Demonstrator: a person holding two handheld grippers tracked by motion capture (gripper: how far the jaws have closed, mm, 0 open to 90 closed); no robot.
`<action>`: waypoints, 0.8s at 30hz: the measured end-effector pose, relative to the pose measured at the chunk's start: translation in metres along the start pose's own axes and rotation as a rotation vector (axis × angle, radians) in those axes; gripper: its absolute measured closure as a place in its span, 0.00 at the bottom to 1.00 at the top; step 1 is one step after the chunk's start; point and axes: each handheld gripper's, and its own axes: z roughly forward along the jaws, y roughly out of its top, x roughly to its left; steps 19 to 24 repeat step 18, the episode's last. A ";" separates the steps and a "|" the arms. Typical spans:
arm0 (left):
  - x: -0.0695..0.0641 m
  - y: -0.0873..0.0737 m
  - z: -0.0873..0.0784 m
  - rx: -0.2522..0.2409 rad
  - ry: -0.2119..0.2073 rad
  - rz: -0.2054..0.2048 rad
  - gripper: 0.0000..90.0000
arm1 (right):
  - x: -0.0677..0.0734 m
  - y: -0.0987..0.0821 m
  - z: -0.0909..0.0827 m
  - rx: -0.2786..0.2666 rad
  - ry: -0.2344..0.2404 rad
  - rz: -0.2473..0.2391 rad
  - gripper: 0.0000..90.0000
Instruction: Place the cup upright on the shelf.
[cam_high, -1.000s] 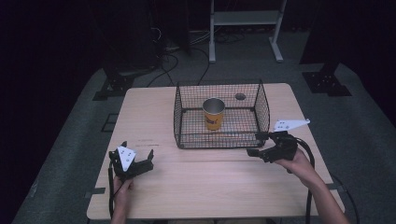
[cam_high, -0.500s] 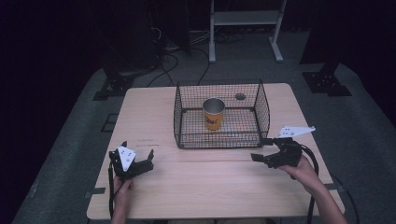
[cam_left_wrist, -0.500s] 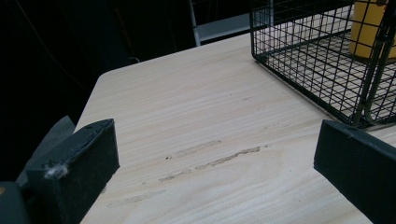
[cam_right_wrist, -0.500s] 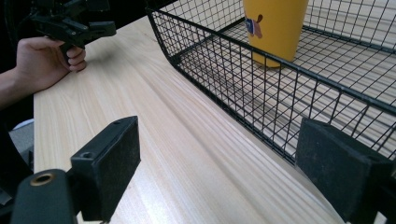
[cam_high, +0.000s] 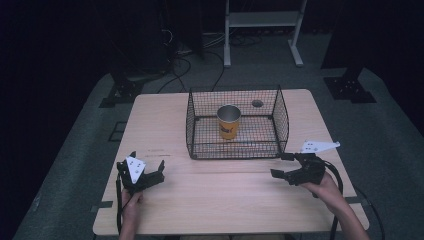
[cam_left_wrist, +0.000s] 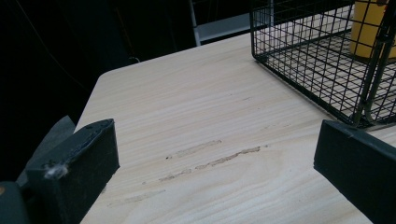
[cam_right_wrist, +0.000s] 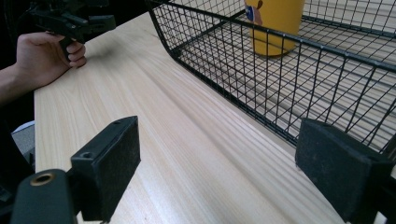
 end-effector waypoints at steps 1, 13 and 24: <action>0.000 0.000 0.000 0.000 0.000 0.000 0.00 | 0.000 -0.001 0.000 0.000 0.000 0.000 0.15; 0.000 0.000 0.000 0.001 0.003 -0.001 0.00 | 0.006 -0.016 -0.001 -0.014 -0.024 0.007 0.15; 0.000 0.000 0.001 0.002 0.006 -0.001 0.00 | 0.017 -0.031 -0.003 -0.072 -0.056 0.012 0.15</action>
